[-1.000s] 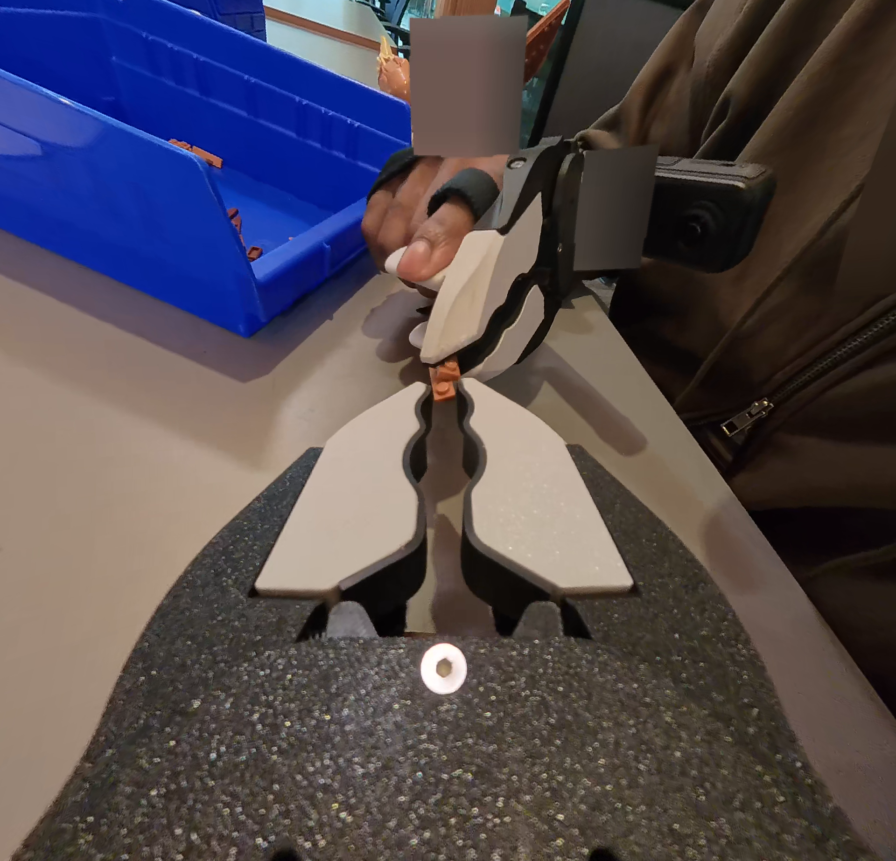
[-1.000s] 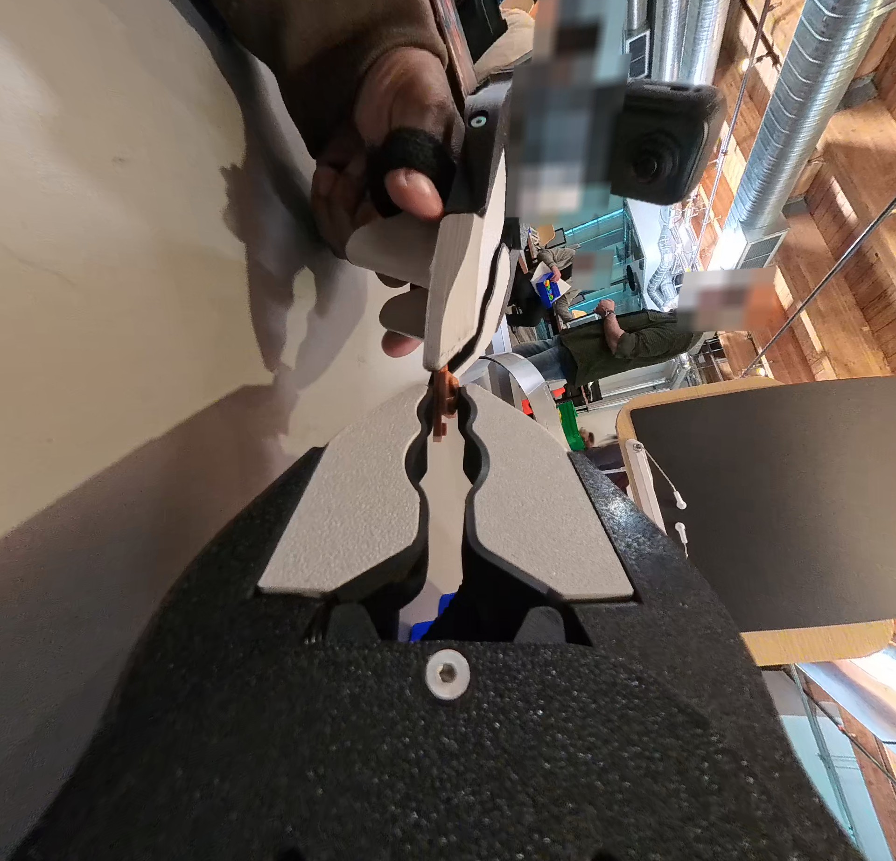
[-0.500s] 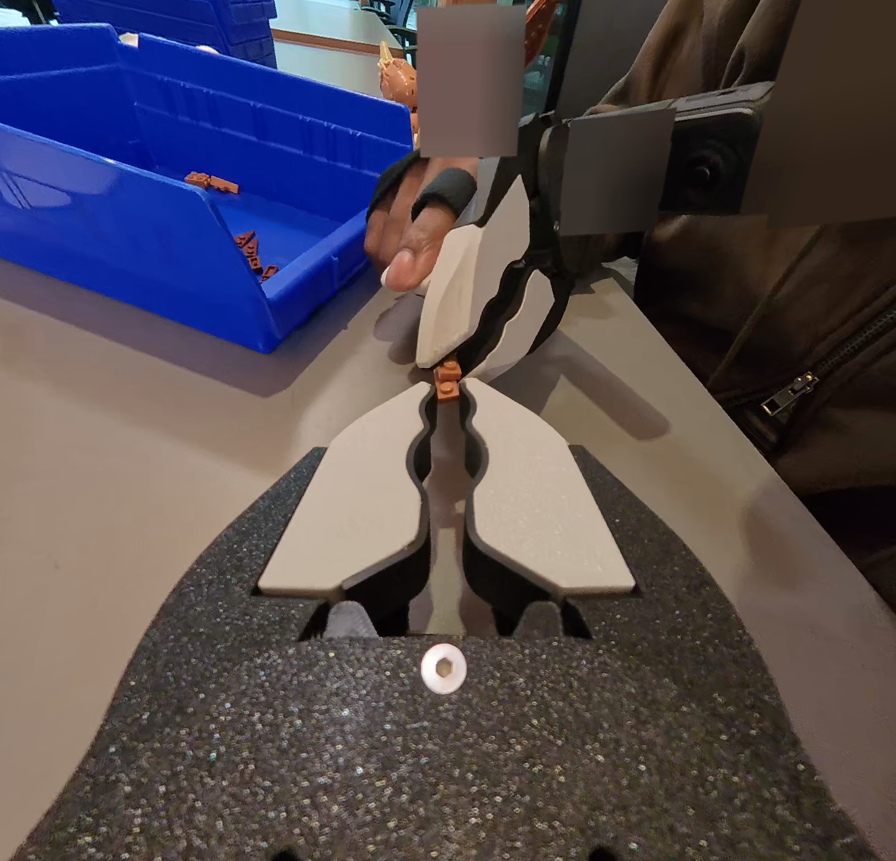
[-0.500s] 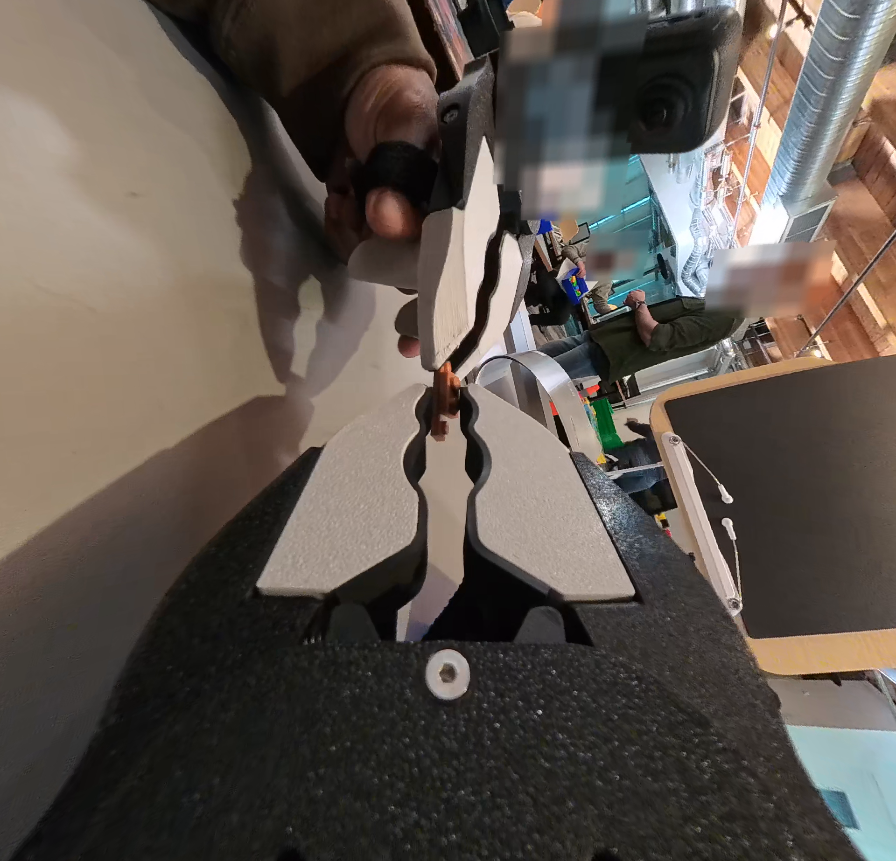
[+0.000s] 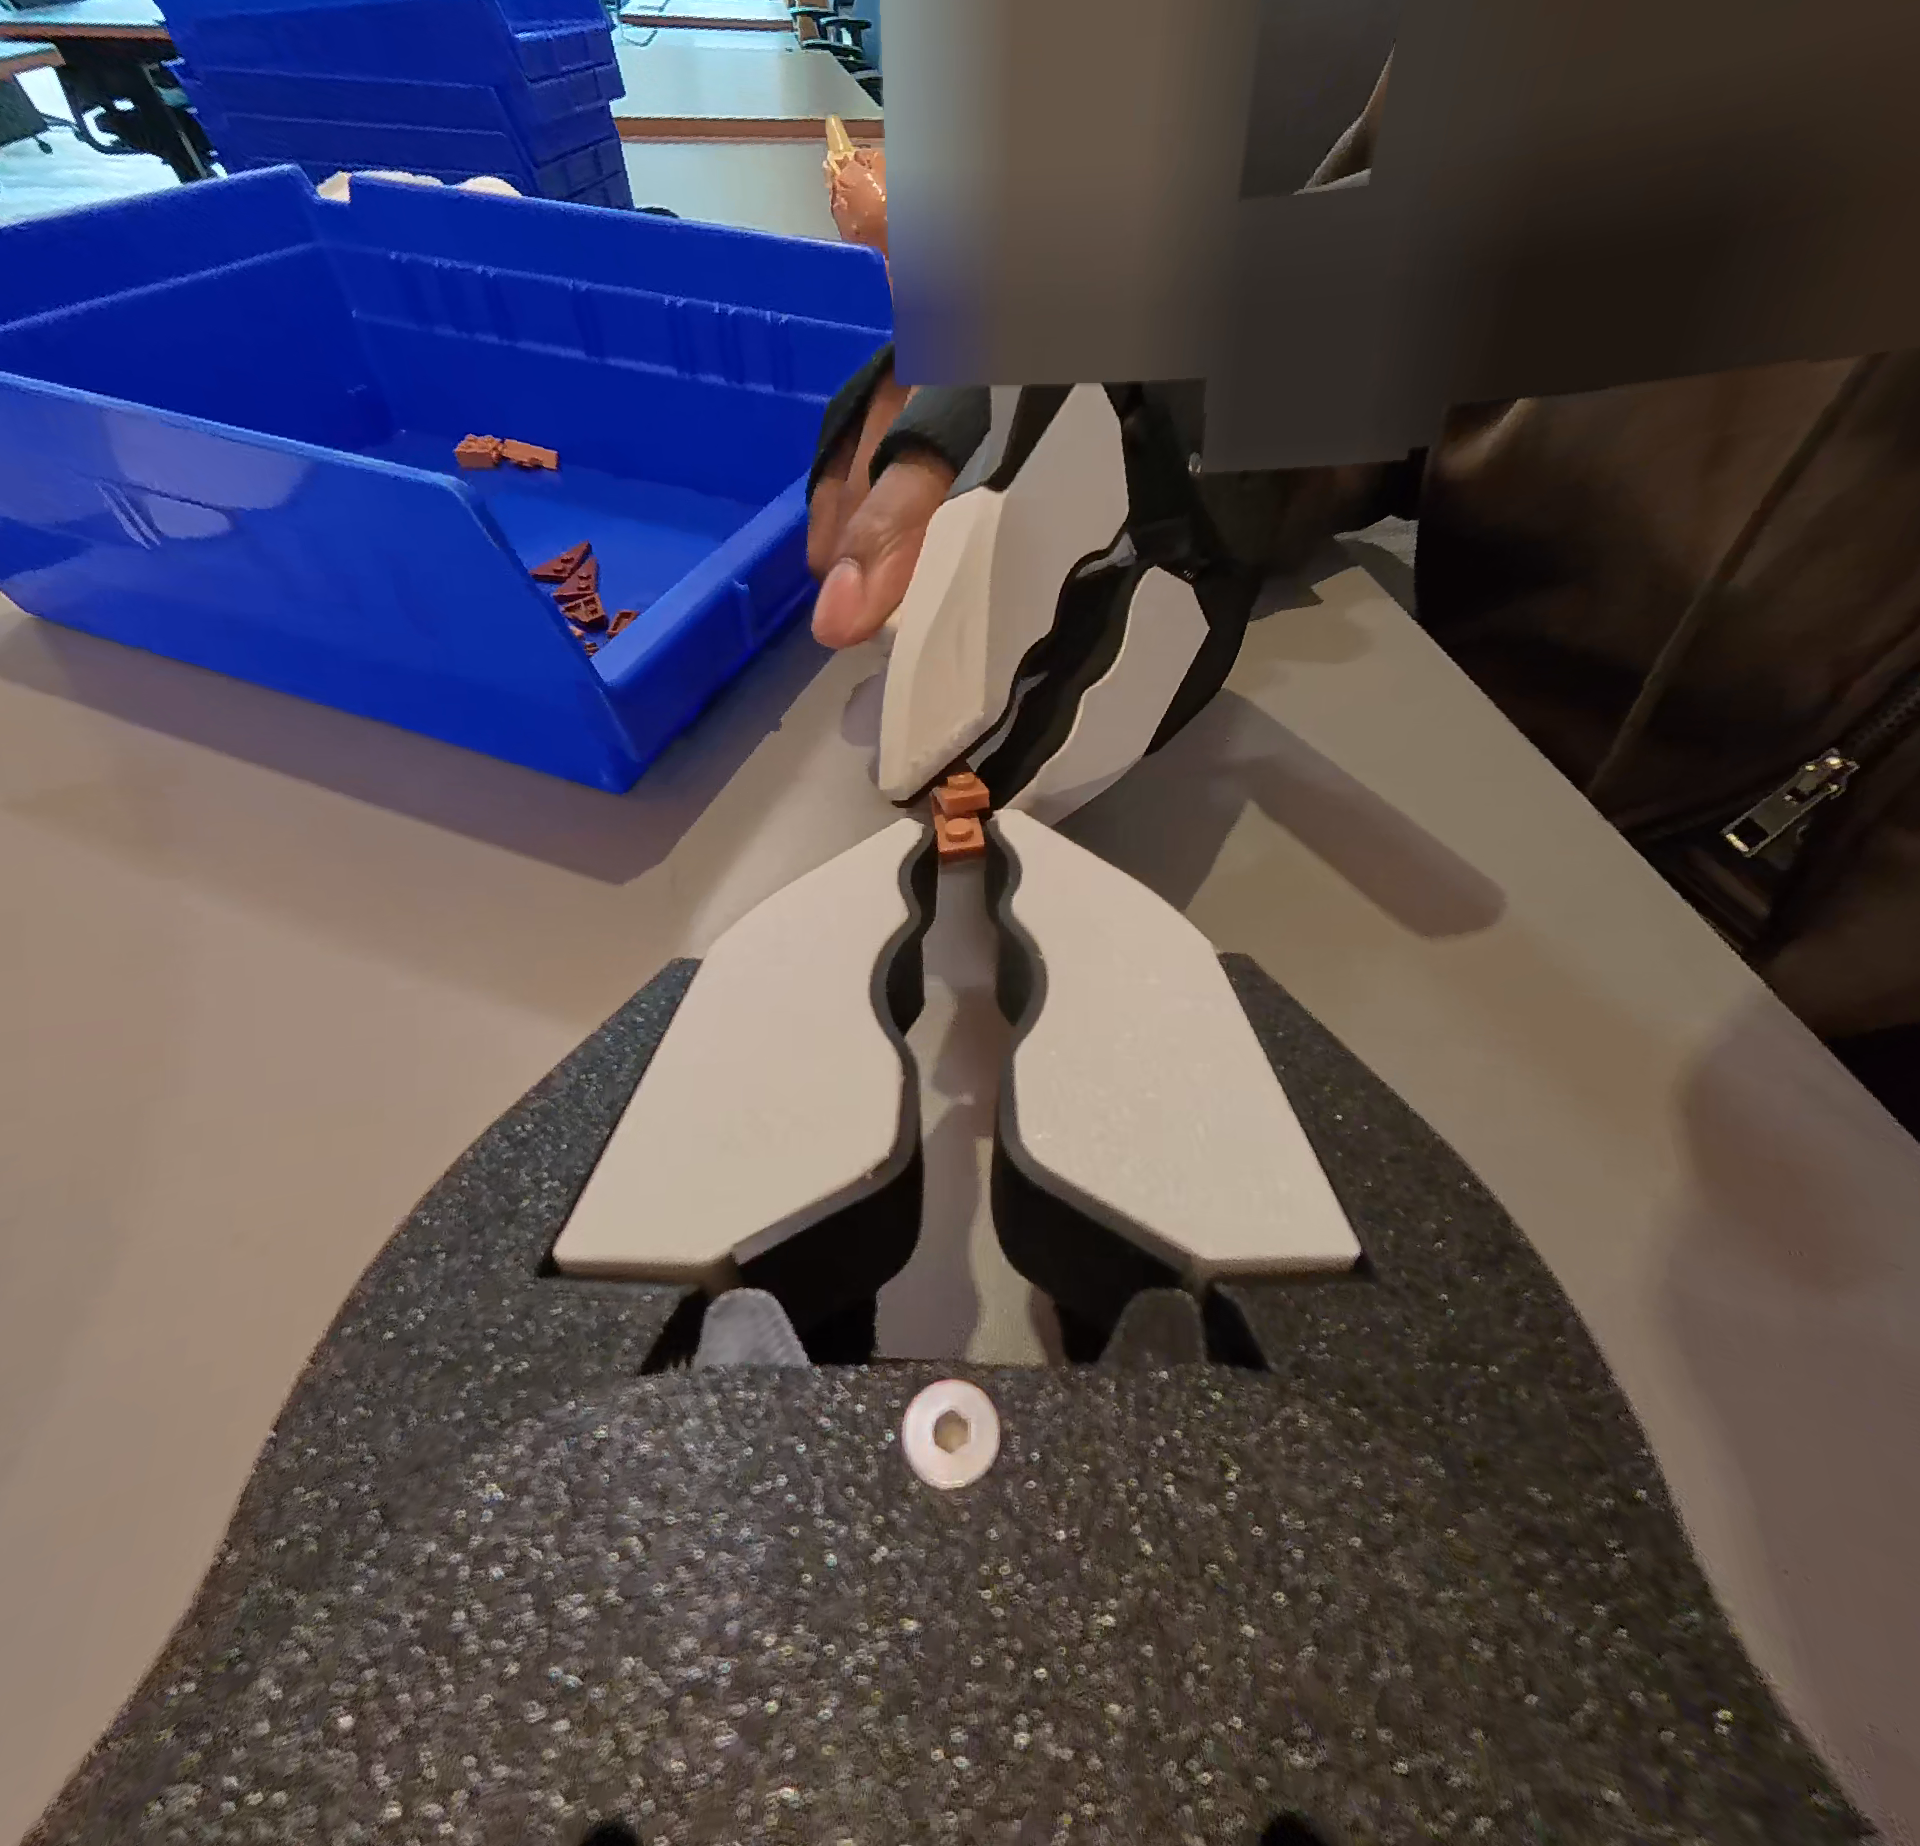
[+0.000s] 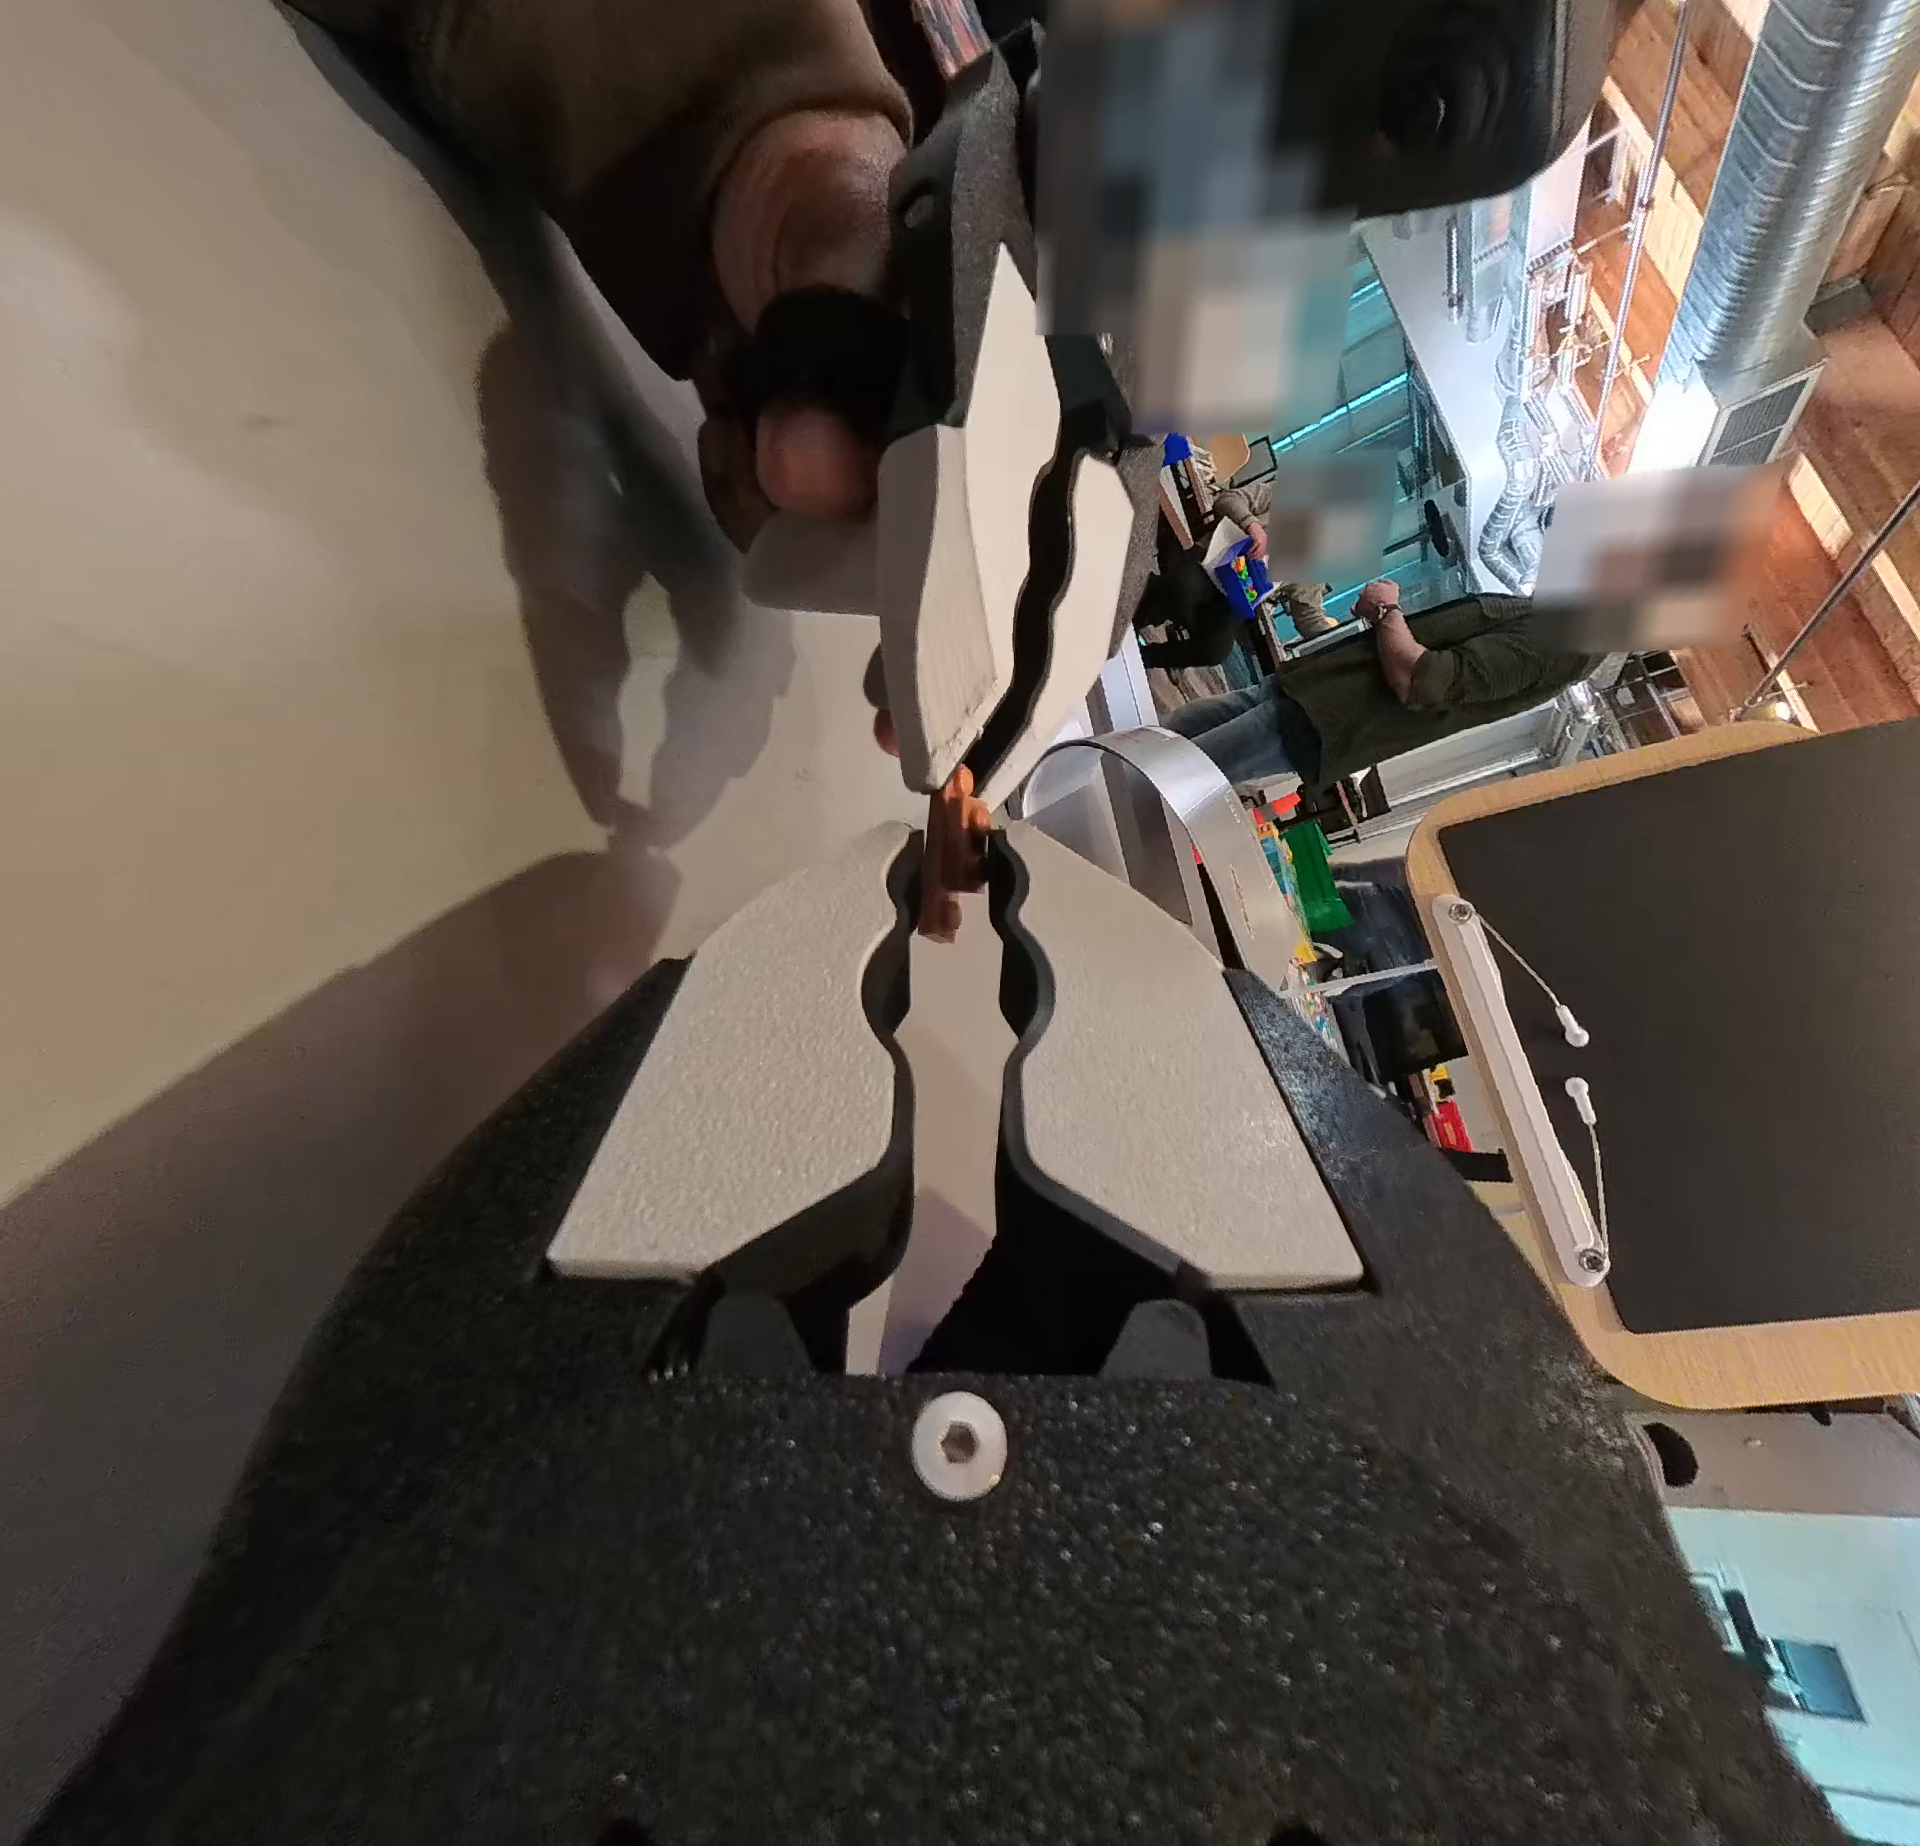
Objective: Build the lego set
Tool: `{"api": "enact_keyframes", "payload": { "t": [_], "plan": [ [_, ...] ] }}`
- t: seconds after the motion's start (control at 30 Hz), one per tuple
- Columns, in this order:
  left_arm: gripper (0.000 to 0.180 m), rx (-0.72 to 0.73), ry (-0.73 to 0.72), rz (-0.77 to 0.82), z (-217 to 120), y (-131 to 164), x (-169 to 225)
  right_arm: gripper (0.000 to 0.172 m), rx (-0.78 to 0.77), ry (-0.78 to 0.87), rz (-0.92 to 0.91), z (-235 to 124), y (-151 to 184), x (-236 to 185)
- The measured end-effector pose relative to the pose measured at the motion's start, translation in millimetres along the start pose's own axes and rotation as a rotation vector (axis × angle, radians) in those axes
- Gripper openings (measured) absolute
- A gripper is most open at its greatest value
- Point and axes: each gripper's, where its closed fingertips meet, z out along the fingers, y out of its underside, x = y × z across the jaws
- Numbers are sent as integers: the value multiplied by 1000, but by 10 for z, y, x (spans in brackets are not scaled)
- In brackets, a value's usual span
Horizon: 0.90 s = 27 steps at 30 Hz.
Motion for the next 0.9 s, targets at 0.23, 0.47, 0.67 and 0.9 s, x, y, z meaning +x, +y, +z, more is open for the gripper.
{"api": "enact_keyframes", "payload": {
  "t": [0.23, 0.47, 0.67, 0.9],
  "plan": [
    [8, -17, -61, 76, 9, -18, -40, 12, -43, 20, 2, 10, 50, 39],
    [8, -49, -123, 116, 34, -20, -100, 12, -115, 52, -30, 33, 137, 69],
    [8, -57, -162, 114, 53, -29, -151, 11, -150, 75, -64, 31, 187, 107],
    [8, -35, -156, 93, 61, -61, -148, 11, -149, 79, -87, 9, 183, 141]
  ]
}}
